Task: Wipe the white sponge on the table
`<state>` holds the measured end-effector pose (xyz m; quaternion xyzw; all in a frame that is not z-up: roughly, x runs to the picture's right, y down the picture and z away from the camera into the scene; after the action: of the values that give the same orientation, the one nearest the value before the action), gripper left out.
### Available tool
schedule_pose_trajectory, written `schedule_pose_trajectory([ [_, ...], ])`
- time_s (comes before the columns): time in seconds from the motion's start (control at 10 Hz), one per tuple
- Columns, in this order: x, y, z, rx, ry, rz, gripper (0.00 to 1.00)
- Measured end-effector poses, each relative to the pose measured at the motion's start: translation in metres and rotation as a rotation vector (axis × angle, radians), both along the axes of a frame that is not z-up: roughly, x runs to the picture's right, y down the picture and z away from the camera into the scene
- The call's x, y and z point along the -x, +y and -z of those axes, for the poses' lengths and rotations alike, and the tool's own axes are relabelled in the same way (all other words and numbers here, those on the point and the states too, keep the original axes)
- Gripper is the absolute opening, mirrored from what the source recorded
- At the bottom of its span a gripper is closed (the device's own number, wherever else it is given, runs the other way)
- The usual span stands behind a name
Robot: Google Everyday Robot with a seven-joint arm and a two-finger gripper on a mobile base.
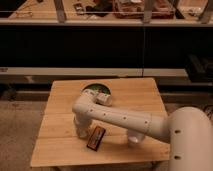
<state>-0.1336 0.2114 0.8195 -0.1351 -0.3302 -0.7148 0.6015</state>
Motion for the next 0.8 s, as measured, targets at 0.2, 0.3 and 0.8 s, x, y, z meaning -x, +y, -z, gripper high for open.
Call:
schedule_pose_trajectory([
  [0.2, 0.014, -0.015, -0.014, -0.004, -0.004, 0.002, 0.0],
  [0.3, 0.026, -0.021, -0.022, -0.003, -0.013, 0.008, 0.0],
  [0.8, 0.118, -0.033, -0.024, -0.004, -0.173, 0.084, 0.0],
])
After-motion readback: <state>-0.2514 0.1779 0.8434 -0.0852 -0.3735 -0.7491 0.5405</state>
